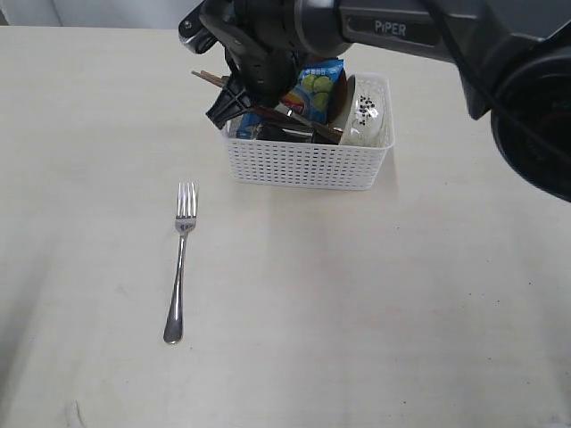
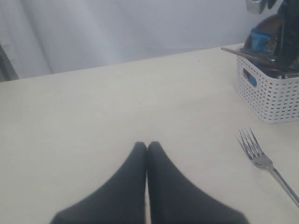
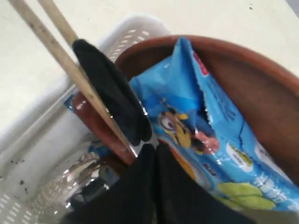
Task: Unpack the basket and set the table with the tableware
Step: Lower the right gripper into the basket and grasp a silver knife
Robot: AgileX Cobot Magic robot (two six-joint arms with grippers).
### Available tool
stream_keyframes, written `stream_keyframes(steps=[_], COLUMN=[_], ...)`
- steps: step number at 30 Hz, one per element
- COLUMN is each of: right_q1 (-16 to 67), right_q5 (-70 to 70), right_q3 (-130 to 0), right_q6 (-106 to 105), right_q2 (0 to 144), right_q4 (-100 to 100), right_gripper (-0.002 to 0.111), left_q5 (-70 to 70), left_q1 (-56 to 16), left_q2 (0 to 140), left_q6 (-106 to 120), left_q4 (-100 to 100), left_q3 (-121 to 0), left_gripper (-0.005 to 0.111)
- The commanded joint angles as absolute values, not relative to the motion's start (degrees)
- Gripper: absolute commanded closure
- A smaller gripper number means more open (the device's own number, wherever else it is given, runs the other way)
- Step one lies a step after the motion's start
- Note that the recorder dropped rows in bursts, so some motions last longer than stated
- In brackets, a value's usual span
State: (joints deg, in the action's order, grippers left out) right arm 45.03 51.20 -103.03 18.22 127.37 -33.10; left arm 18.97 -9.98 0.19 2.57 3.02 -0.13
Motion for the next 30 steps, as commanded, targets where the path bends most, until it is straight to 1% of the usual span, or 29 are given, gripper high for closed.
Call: stream_keyframes(steps=[1,2,3,4,11,14,18,19,30], right_q1=[44.6,44.8,44.7,44.7,44.7,44.7,44.7,44.7,44.7], right_q5=[51.3,51.1,51.1,51.1,50.2,49.8,49.9,50.0,50.1], right_q3=[-103.2,-103.2,-103.2,-103.2,-103.2,-103.2,-103.2,-103.2,-103.2], right_q6=[13.2,13.2,13.2,13.3,13.2,15.5,20.4,20.8,21.4], right_q2=[126.8,126.8,126.8,126.8,128.2,128.8,128.8,128.8,130.0], right_q4=[-27.4,-27.3,-27.3,-27.5,-28.2,-30.4,-35.3,-36.0,-36.0], right_gripper=[0.085,0.068,0.06,0.057,0.057,0.062,0.074,0.075,0.075], left_q5=[18.6,18.6,18.6,18.6,18.6,18.6,18.6,18.6,18.6], left_q1=[-9.8,-9.8,-9.8,-9.8,-9.8,-9.8,-9.8,-9.8,-9.8], left_q2=[0.0,0.0,0.0,0.0,0.0,0.0,0.0,0.0,0.0], left_q6=[2.5,2.5,2.5,2.5,2.5,2.5,2.5,2.5,2.5], left_q4=[2.9,2.9,2.9,2.9,2.9,2.9,2.9,2.9,2.9], left_q3=[0.0,0.0,0.0,0.0,0.0,0.0,0.0,0.0,0.0], left_gripper=[0.107,0.107,0.107,0.107,0.107,0.107,0.107,0.107,0.107])
